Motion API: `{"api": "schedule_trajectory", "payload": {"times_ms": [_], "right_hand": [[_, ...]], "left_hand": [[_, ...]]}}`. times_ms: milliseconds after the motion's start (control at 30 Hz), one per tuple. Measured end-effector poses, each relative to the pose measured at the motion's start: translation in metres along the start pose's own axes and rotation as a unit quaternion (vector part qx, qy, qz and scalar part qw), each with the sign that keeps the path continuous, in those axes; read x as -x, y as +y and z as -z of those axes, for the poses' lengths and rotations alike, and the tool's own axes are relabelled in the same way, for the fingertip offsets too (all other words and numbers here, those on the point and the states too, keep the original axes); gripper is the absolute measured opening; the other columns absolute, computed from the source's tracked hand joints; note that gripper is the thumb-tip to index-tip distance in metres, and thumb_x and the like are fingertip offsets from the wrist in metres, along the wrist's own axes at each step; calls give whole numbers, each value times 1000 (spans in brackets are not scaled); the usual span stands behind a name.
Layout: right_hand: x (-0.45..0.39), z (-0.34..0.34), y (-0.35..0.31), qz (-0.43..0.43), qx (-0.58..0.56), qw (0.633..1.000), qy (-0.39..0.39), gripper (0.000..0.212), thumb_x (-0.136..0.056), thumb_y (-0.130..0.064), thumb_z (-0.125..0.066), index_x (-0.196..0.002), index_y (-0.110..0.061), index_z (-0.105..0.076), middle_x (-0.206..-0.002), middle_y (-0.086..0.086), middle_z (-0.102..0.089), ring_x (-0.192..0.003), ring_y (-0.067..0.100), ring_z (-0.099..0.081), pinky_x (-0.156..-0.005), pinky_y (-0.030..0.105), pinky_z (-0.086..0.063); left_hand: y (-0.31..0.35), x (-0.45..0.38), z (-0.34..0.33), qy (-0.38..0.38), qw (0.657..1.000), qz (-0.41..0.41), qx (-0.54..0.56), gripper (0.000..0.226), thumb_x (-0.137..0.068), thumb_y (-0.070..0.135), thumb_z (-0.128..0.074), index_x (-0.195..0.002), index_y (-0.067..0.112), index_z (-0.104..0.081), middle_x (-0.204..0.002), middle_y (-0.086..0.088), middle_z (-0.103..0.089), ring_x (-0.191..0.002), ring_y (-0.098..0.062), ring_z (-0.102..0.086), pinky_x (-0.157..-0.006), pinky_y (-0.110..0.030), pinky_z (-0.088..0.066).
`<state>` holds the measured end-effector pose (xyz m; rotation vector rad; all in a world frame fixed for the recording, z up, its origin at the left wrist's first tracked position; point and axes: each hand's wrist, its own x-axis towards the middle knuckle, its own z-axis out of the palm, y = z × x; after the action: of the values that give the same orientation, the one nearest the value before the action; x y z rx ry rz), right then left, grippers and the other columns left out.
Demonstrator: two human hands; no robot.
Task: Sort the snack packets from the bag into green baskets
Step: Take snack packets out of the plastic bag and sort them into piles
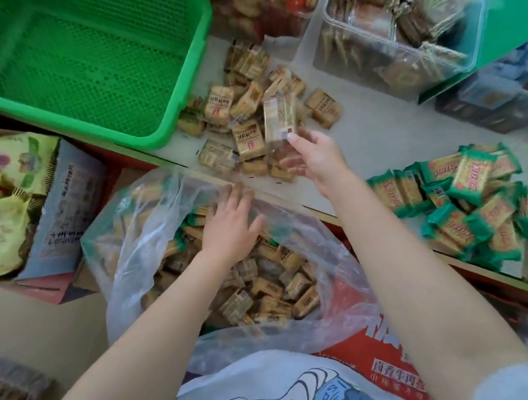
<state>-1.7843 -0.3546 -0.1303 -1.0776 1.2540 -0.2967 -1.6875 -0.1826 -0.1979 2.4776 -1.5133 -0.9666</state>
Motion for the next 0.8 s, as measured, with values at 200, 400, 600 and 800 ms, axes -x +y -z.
{"api": "schedule_trajectory", "payload": {"times_ms": [200,400,600,800], "right_hand": [[6,-9,25,-23,-37,998,44,54,-100,-10,-58,-149,-12,-37,-115,12,-67,-80,24,-74,-69,32,-58],[74,-19,39,8,3,998,56,42,-99,-10,-59,-137,-20,-43,-100,9,-70,-72,21,-72,-68,32,-61],[110,-75,119,-89,190,966,-150,11,-101,-15,-58,-110,-12,-61,-96,13,-70,-67,18,-69,-67,36,-62],[116,-123,221,-179,289,912,-231,41,-97,-26,-63,-136,-20,-51,-123,8,-61,-94,20,-65,-65,28,-58]], "left_hand": [[-6,0,3,-17,999,-28,-14,68,-102,55,-33,-160,27,-10,-169,1,2,-155,-20,7,-125,-47,-5],[-29,63,-8,112,992,-56,26,48,-100,34,-45,-140,9,-54,-139,-14,-53,-124,-31,-51,-103,-44,-44],[-110,182,-83,73,997,29,10,43,-91,40,-38,-78,11,-67,-71,-4,-56,-62,-31,-59,-56,-33,-38],[-132,210,-99,26,999,38,-7,46,-94,43,-36,-94,15,-73,-82,-4,-68,-77,-30,-65,-79,-42,-48]]}}
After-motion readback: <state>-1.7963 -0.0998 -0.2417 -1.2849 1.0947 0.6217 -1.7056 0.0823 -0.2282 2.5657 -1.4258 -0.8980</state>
